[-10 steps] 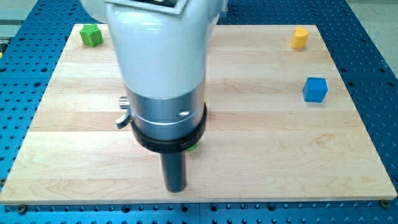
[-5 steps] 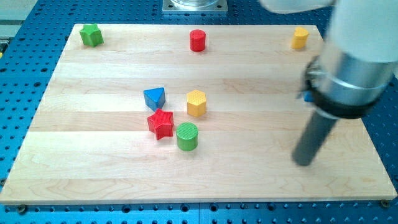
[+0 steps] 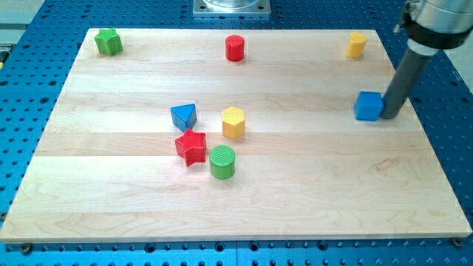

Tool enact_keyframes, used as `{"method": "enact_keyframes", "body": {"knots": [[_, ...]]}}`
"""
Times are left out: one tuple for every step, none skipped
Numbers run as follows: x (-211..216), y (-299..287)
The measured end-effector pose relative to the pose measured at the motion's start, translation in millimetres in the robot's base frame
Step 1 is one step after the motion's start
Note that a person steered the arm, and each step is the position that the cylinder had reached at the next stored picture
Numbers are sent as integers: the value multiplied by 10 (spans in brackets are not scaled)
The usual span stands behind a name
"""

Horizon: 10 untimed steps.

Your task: Place the cube parallel to the hexagon

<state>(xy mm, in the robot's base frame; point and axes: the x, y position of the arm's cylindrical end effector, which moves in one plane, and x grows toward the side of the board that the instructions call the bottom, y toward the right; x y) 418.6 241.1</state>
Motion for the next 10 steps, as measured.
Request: {"method": "enact_keyframes", "body": {"knots": [[0, -354], [-54, -626], [-329, -789], [-744, -984], [-871, -1193], [-578, -1222], [-54, -1003], [-50, -766], [-54, -563], [90, -324]]}}
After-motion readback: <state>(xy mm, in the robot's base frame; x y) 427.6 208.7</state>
